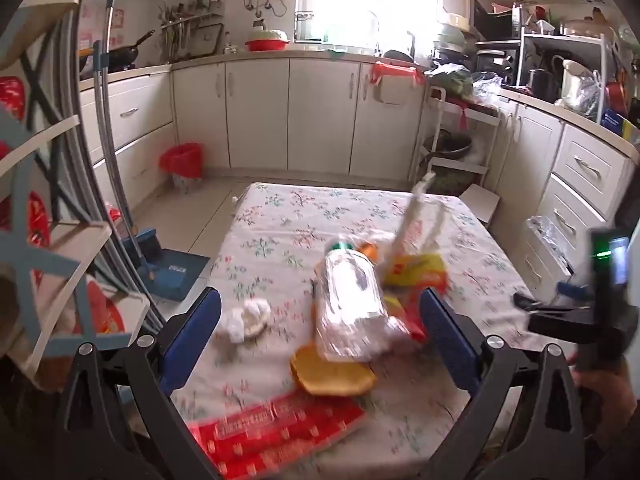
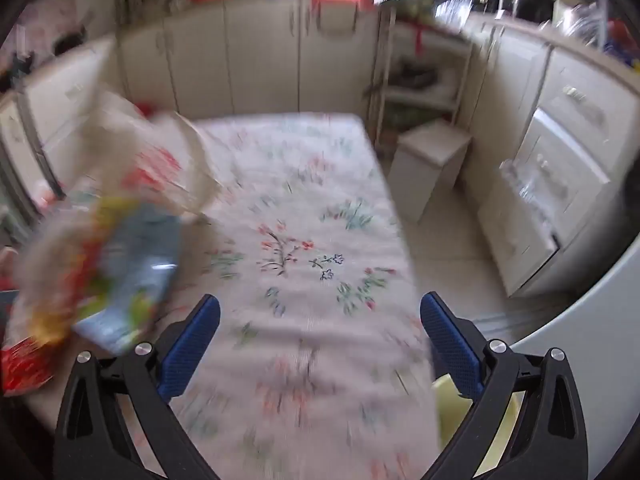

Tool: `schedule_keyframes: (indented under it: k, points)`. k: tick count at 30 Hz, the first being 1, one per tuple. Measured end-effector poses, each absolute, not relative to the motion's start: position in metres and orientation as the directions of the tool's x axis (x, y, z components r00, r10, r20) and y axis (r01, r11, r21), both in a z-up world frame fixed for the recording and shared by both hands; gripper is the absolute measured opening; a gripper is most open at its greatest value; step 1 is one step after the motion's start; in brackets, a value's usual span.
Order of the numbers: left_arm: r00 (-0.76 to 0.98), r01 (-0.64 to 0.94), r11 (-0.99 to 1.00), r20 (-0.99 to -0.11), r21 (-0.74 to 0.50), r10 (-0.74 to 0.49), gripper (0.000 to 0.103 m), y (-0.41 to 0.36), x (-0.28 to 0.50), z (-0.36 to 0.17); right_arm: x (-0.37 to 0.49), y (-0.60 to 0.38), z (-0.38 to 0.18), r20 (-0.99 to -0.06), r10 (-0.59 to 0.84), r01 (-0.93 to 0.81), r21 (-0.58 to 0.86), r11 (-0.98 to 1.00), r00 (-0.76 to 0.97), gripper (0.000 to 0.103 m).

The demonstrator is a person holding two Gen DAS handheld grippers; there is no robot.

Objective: Collect trash

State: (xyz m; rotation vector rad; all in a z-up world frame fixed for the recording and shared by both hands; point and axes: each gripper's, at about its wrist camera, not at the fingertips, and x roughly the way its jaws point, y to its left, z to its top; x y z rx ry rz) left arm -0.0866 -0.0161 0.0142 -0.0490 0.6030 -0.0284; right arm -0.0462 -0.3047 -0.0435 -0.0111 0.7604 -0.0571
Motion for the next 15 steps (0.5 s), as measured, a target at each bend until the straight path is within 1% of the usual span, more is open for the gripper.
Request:
schedule_keyframes:
  k: [3, 4, 7, 15]
  points:
    - [0.823, 0.001, 0.998, -0.566, -0.07, -0.04, 0.095, -0.024, -0.12, 0.022, -0.109, -0.302, -0.001, -0.565, -0.055, 0.05, -0.025, 0.998, 0.824, 0.096]
    - [0.823, -0.008, 0.996, -0.567, -0.087, -0.043, 0.095, -0.026, -0.134, 0.026, -0.131, -0.299, 0.012, -0.537, -0.04, 0.031, -0.025, 0.999, 0.842, 0.096]
    - [0.826, -0.018, 0.993, -0.561, -0.114, -0.05, 0.095, -0.031, -0.166, 0.035, -0.183, -0.289, 0.039, -0.498, -0.002, -0.01, -0.02, 1.0, 0.867, 0.096]
    - [0.853, -0.022, 0.998, -0.522, -0.051, -0.008, 0.095, -0.046, -0.249, 0.065, -0.261, -0.269, 0.061, -0.457, 0.008, -0.021, -0.023, 1.0, 0.889, 0.096]
